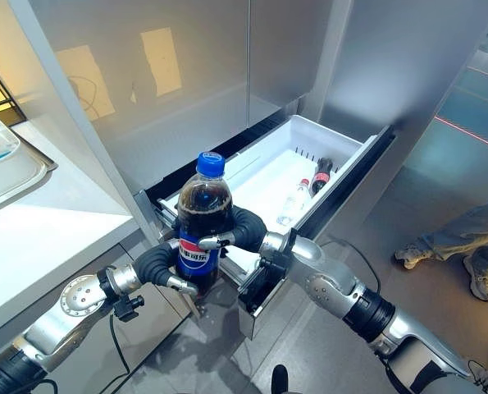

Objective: Take the drinks into the refrigerator

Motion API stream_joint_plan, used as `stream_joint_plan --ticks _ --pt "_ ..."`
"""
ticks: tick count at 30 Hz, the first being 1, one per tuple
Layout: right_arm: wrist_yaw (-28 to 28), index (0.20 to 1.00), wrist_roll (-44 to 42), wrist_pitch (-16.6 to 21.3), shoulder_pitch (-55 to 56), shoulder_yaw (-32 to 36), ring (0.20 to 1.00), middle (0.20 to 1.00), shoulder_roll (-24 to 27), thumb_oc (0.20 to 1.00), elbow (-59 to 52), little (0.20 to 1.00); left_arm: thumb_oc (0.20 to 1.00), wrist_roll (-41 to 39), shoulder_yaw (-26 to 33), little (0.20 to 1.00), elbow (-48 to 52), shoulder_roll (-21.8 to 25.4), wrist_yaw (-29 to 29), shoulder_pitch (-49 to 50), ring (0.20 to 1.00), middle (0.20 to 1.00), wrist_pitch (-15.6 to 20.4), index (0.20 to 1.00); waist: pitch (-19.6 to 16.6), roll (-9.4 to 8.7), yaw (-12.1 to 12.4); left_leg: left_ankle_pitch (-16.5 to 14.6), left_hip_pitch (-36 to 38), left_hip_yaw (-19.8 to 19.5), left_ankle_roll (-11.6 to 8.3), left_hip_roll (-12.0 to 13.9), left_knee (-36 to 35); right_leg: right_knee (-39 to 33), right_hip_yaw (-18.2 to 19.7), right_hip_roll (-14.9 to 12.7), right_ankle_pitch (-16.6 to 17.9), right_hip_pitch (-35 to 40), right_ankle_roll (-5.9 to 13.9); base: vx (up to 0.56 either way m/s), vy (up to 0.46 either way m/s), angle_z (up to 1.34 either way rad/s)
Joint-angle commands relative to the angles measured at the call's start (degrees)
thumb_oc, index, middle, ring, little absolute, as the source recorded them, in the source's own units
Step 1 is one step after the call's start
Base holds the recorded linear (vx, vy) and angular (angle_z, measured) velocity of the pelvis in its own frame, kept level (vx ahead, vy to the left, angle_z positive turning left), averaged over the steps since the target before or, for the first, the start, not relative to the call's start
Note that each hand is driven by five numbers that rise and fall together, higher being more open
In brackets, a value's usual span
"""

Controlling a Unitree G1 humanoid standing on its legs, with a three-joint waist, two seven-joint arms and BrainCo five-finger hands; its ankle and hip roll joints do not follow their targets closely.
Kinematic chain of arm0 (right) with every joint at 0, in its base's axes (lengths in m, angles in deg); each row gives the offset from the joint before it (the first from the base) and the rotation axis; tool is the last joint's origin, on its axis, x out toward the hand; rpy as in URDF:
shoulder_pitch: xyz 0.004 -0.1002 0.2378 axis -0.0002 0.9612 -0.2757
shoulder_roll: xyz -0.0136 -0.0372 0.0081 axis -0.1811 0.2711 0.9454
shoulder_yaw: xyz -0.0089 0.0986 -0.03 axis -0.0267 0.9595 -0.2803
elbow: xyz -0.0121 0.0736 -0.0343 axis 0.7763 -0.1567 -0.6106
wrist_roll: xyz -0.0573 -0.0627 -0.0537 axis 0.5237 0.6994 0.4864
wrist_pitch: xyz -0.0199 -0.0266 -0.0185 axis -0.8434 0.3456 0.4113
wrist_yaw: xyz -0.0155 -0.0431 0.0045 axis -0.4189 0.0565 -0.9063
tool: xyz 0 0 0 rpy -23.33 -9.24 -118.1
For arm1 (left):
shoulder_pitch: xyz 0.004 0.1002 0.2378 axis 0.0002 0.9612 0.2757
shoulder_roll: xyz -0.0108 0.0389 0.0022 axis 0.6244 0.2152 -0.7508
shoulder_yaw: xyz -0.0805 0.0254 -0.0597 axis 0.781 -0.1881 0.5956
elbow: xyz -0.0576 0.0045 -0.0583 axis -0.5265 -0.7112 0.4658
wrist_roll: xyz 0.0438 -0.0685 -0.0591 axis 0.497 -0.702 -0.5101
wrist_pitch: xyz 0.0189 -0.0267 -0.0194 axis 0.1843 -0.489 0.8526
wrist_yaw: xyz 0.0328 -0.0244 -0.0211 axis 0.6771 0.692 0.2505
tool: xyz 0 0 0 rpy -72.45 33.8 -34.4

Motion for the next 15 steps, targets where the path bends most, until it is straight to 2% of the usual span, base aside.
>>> stream_joint_plan --ticks 1,7,15 --pt "-2.16 0.200 -4.39 4.84 -1.29 4.10 0.200 0.200 -3.45 0.200 -9.89 0.200 1.000 -5.55 2.71 1.000 2.37 -1.80 -0.24 -0.55 1.000 1.000 0.65 1.000 -0.42 0.30 -0.49 -4.28 -2.65 -3.10 5.94 -3.32 3.76 11.20 -3.99 -2.60 -10.94 1.33 4.01 0.00 0.000 0.00" --pt "-1.41 0.200 -4.27 6.75 4.14 10.67 0.200 0.200 -0.51 0.200 -10.17 0.200 1.000 -9.47 3.22 1.000 2.75 -1.51 -2.76 3.01 1.000 1.000 -1.37 1.000 -0.51 0.30 -1.10 -4.24 -2.57 -3.06 6.02 -3.31 3.51 11.22 -3.96 -2.52 -10.89 1.18 4.11 0.00 0.000 0.00" --pt "-0.14 0.200 -3.39 10.87 13.57 25.49 0.200 0.200 4.28 0.200 -11.21 0.200 1.000 -12.34 6.89 1.000 3.17 -1.59 -5.57 10.57 1.000 1.000 -2.83 1.000 -0.89 0.03 -1.97 -4.21 -2.32 -3.07 6.00 -3.20 3.05 10.94 -4.10 -2.39 -10.78 1.12 4.41 0.00 0.000 0.00"
